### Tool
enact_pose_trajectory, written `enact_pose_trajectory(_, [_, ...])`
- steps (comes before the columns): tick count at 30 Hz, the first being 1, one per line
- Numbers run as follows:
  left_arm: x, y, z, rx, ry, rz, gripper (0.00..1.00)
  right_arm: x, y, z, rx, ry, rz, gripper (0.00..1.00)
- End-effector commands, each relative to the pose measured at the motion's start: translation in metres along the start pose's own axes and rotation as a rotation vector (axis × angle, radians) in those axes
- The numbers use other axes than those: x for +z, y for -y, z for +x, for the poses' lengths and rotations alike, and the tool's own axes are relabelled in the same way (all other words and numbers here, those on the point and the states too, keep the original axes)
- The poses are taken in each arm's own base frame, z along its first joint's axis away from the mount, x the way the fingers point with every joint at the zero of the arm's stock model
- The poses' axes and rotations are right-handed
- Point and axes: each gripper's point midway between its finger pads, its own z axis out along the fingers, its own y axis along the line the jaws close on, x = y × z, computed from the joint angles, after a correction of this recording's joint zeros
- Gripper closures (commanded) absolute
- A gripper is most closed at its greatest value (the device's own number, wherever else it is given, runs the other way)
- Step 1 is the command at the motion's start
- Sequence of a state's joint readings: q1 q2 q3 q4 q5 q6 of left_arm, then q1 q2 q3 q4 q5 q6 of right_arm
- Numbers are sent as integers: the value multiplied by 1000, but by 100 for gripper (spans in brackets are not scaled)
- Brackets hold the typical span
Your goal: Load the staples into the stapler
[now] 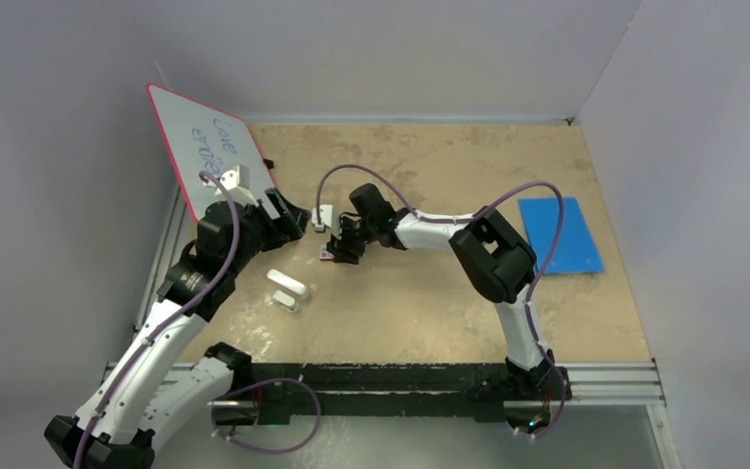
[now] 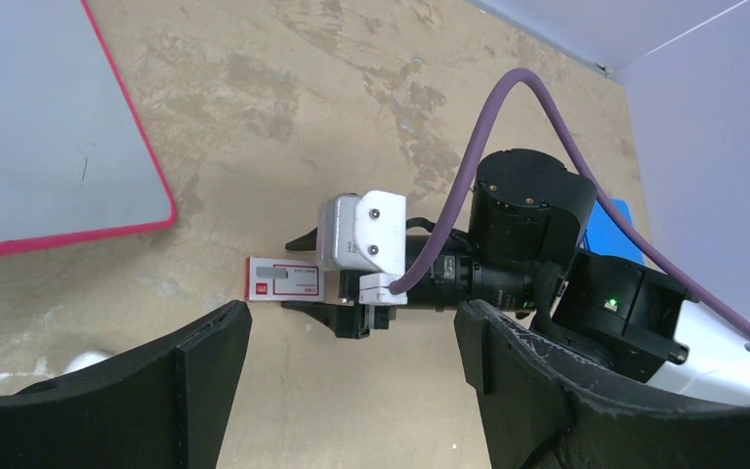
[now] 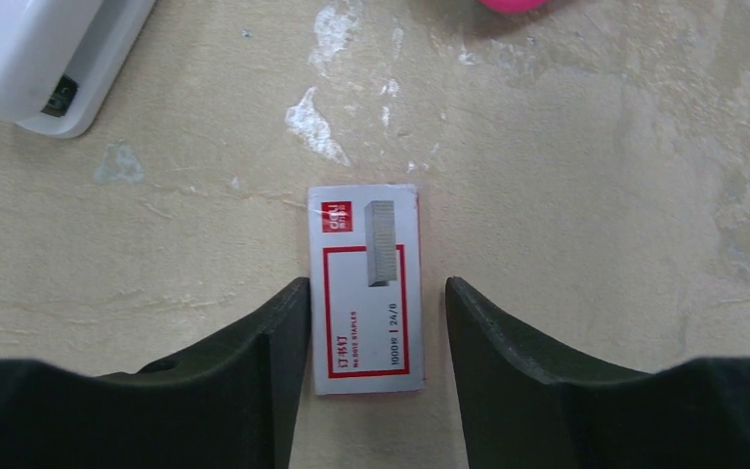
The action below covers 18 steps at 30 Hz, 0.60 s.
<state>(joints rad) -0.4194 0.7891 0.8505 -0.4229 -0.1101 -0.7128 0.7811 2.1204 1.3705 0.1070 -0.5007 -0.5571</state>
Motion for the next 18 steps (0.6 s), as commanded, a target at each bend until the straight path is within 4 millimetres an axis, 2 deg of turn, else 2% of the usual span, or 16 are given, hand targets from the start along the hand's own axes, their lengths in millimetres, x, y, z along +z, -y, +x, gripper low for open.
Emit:
enact_pose_trajectory(1, [-7, 3, -7, -33, 25, 6, 21, 1, -11, -4, -17, 0, -70, 48])
enact_pose_trajectory(4, [-8, 1, -2, -45, 9, -3, 21, -2, -23, 2, -6, -24, -128, 53])
enact_pose_trajectory(7, [-5, -3, 9, -88, -26, -16, 21, -11, -26, 10, -7, -50, -132, 55])
enact_pose_trajectory(14, [5, 4, 30, -125, -103, 34, 21, -34, -33, 29, 27, -76, -136, 65])
enact_pose_trajectory(18, [10, 3, 38, -139, -131, 37, 21, -47, -34, 31, 32, -81, -118, 67])
